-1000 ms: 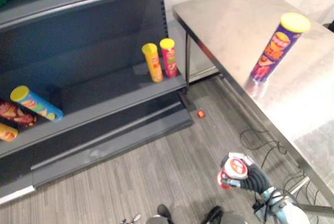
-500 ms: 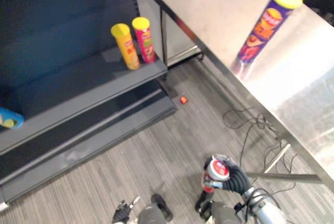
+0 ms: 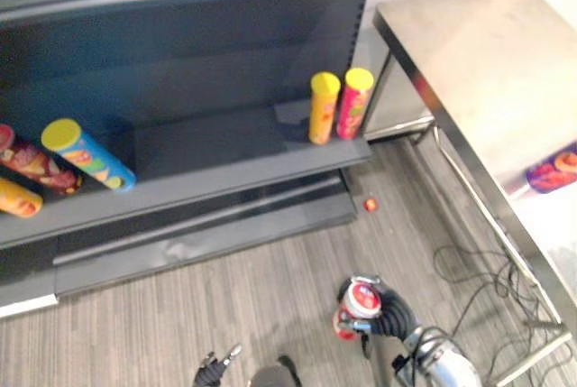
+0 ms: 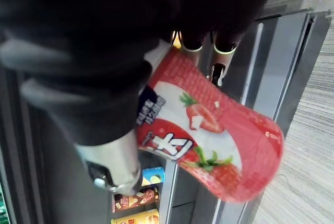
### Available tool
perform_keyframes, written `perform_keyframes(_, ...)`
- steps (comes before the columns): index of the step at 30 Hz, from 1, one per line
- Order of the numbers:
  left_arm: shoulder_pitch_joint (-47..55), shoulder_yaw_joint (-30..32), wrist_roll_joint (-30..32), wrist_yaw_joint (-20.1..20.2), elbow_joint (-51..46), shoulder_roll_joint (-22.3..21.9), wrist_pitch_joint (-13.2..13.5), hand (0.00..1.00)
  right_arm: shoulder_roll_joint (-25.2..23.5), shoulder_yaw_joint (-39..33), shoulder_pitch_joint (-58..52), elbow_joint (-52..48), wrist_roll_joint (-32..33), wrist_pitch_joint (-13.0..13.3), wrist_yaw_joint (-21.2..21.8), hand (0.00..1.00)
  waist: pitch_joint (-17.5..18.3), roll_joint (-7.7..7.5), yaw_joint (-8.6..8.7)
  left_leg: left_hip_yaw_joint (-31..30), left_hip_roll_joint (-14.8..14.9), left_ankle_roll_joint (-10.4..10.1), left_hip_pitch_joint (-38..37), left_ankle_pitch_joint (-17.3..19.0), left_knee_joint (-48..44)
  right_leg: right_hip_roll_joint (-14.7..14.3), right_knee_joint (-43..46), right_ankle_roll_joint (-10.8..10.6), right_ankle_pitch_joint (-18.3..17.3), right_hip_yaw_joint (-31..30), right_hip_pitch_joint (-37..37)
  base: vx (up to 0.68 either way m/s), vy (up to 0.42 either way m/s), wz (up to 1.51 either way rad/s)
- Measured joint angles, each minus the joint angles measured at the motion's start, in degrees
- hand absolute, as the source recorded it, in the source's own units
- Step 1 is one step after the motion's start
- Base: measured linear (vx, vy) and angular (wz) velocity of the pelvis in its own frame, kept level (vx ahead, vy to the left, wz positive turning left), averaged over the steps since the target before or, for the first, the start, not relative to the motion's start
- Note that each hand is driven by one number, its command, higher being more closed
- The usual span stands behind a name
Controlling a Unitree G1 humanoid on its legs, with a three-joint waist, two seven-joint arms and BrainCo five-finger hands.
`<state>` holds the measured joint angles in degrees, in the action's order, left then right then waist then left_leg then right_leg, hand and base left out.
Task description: Put the gum and the chips on the shelf.
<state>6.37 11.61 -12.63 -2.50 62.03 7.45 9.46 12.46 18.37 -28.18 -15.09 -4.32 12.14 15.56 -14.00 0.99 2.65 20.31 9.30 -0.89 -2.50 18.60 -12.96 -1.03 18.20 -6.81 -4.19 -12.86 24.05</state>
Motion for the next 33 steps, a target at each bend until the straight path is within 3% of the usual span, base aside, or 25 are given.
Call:
perform_keyframes(1,0.0,-0.01,0.05,0.06,0.36,0.01,0.08,0.0,0.0,-0.02,-0.76,-0.21,0.0,0.0,-0.03,1.0,0.13,-0.52,0.55,-1.16,-0.67,-0.15,-0.64,-0.01,0.24,-0.17,-2.74,-0.61,0.85,-1.49,-0.58,0.44,-0.283,1.54)
perform_keyframes(2,0.05,-0.09,0.37,0.34,1.3,0.22,0.13,0.0,-0.07,-0.06,-3.82,-1.51,0.02,-0.01,-0.09,1.0,0.67,-2.87,2.17,-4.55,-2.59,-1.75,-2.42,0.67,-0.25,-0.32,-3.18,-0.49,5.5,-5.14,-2.19,0.37,-0.293,1.38)
perform_keyframes(3,-0.65,-0.08,0.41,0.22,1.66,-0.87,-0.03,0.0,0.44,-0.32,-4.17,-1.92,0.23,-0.1,-0.12,1.0,-0.03,-1.01,2.27,-5.83,-1.73,-2.98,-3.26,1.37,-0.71,-1.16,0.1,-0.43,3.81,-2.97,-1.89,0.41,-0.333,1.3)
perform_keyframes(4,-0.2,-0.28,0.47,0.59,1.77,-2.2,0.04,0.0,0.84,-1.19,-4.7,-2.47,0.32,-0.22,-0.14,1.0,0.68,0.68,1.74,-7.08,0.39,-4.08,-2.89,0.63,-1.25,-1.72,1.53,1.16,2.04,-0.95,-2.26,0.29,-0.221,0.6)
perform_keyframes(5,-0.12,-0.12,0.46,0.53,1.73,-2.53,0.12,0.0,0.46,-2.01,-4.37,-3.14,0.33,-0.21,-0.12,1.0,0.89,1.04,1.34,-7.22,1.19,-4.16,-2.56,-0.8,-1.1,-2.0,1.33,1.92,1.04,0.42,-2.6,0.32,-0.242,0.54)
perform_keyframes(10,-0.03,0.07,0.49,0.98,1.14,-2.44,0.12,0.0,0.05,-4.56,-3.85,-6.41,0.44,-0.12,-0.23,1.0,2.1,0.13,1.43,-8.58,2.49,-4.32,-2.64,-7.51,2.12,-2.1,-3.14,3.41,1.67,3.14,-5.64,0.15,-0.141,0.36)
perform_keyframes(19,0.02,0.02,2.29,2.64,1.23,-2.8,0.0,0.0,-0.09,-4.78,-4.11,-6.91,0.43,0.0,-0.18,1.0,7.76,-1.94,1.19,-9.89,2.16,-6.0,-2.6,-9.23,4.54,-0.8,-12.57,3.26,6.28,3.57,-9.67,0.01,0.005,0.07)
perform_keyframes(21,0.05,0.35,2.69,2.83,1.3,-2.77,-0.01,0.0,-0.02,-7.77,-4.39,-9.96,0.48,-0.01,-0.17,1.0,8.28,-2.16,1.23,-10.07,1.73,-6.0,-2.7,-9.23,5.45,-0.17,-14.09,2.98,7.25,3.75,-10.28,-0.04,0.044,0.14)
perform_keyframes(24,1.21,3.02,2.69,2.94,1.41,-2.76,-0.02,0.0,0.09,-20.75,-3.23,-17.53,1.11,0.55,-0.67,1.0,9.85,-2.55,1.43,-10.06,1.21,-6.02,-2.76,-9.22,6.89,0.29,-15.74,2.73,8.69,3.8,-10.41,-0.07,0.025,0.05)
perform_keyframes(28,3.14,7.58,2.67,3.55,1.45,-2.7,-0.03,0.0,1.45,-38.24,2.27,-21.71,6.8,1.23,-2.81,1.0,10.93,-3.49,1.91,-9.85,1.0,-6.36,-3.77,-8.9,8.71,0.12,-17.63,2.71,10.41,3.06,-10.86,-0.1,-0.007,-0.07)
perform_keyframes(31,3.7,9.48,2.63,4.3,1.49,-2.84,-0.02,0.0,4.51,-45.73,6.34,-23.7,10.54,2.4,-3.63,1.0,11.72,-2.69,2.05,-9.51,1.98,-7.27,-3.95,-5.84,10.09,-0.88,-20.48,2.56,12.2,2.92,-11.12,-0.14,0.003,-0.09)
perform_keyframes(33,4.15,11.46,2.63,4.82,1.57,-2.62,-0.01,0.0,5.95,-49.43,9.84,-25.35,11.65,2.52,-3.74,1.0,12.2,-3.65,1.97,-8.67,1.49,-7.04,-3.85,-4.3,10.63,-0.81,-22.2,2.2,13.58,1.81,-11.24,-0.2,0.008,-0.2)
